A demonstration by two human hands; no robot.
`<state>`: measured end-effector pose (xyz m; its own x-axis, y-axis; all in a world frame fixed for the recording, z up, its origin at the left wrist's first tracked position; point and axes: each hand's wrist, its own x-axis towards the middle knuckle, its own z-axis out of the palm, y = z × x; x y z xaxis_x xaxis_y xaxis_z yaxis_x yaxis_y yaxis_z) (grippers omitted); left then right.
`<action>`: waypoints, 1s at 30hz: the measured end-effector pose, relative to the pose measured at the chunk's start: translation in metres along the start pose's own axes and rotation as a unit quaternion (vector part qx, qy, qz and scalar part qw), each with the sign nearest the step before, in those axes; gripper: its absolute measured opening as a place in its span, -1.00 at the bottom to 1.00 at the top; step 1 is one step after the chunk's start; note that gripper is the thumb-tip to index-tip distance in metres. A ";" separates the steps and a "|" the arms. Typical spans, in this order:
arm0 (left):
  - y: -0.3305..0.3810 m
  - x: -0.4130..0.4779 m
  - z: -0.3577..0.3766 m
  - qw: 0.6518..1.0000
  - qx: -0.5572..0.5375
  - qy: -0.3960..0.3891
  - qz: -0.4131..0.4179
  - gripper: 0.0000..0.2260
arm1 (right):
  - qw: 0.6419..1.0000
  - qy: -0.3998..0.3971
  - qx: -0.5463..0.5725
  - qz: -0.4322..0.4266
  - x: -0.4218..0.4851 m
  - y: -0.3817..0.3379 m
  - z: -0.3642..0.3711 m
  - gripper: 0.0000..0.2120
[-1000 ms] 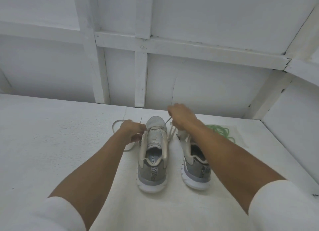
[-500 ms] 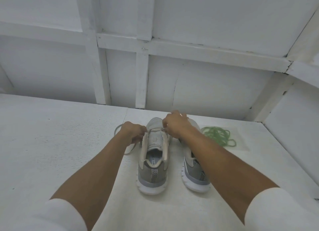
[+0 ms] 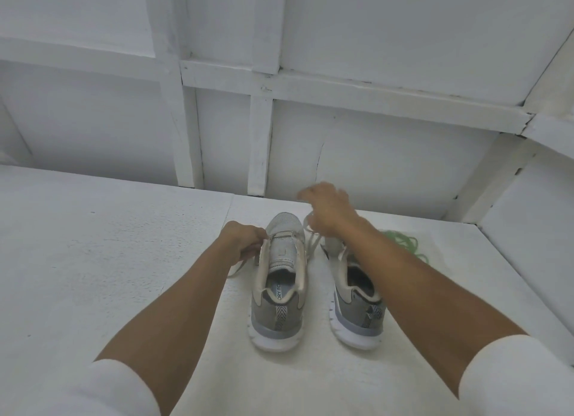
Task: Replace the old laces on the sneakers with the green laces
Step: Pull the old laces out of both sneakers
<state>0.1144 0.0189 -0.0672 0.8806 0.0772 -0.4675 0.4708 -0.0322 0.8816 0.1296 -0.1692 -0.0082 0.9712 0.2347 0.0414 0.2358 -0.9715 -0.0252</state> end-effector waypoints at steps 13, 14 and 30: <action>-0.001 0.003 0.001 1.000 0.007 0.011 0.000 -0.91 | 0.988 0.117 -0.073 0.066 0.003 0.018 -0.021 -0.68; -0.001 0.003 0.001 1.000 0.008 0.011 0.001 -0.91 | 0.992 0.094 -0.060 0.060 0.003 0.016 -0.020 -0.59; -0.004 0.005 0.001 1.000 0.012 0.017 -0.001 -0.91 | 0.989 0.113 -0.073 0.058 0.002 0.025 -0.028 -0.69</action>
<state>0.1171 0.0188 -0.0733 0.8775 0.1103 -0.4668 0.4744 -0.0558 0.8785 0.1367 -0.1942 0.0197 0.9552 0.1236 0.2689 0.0998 -0.9899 0.1004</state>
